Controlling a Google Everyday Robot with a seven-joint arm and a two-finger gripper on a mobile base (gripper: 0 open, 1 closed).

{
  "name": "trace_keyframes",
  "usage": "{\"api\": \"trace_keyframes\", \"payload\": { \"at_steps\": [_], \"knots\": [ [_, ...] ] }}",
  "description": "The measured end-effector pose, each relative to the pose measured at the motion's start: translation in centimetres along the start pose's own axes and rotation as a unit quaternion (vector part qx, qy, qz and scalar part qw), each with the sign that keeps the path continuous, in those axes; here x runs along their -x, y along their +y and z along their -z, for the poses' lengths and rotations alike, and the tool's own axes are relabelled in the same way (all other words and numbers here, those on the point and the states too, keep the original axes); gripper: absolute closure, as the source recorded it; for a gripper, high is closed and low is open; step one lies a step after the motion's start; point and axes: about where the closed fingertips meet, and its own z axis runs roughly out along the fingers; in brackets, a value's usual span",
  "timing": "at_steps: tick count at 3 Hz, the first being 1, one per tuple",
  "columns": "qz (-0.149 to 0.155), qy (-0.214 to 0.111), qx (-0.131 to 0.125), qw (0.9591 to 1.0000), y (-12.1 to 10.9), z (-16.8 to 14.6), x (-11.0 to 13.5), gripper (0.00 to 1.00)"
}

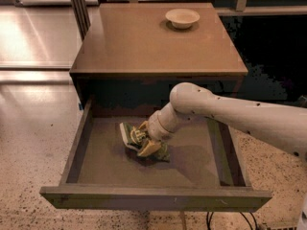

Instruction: Place green jalapeno chip bag into top drawer

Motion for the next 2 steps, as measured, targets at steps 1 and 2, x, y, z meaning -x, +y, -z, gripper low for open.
{"api": "trace_keyframes", "payload": {
  "at_steps": [1, 2],
  "knots": [
    [0.000, 0.000, 0.000, 1.0000, 0.00, 0.00, 0.00, 0.00],
    [0.000, 0.000, 0.000, 1.0000, 0.00, -0.01, 0.00, 0.00]
  ]
}}
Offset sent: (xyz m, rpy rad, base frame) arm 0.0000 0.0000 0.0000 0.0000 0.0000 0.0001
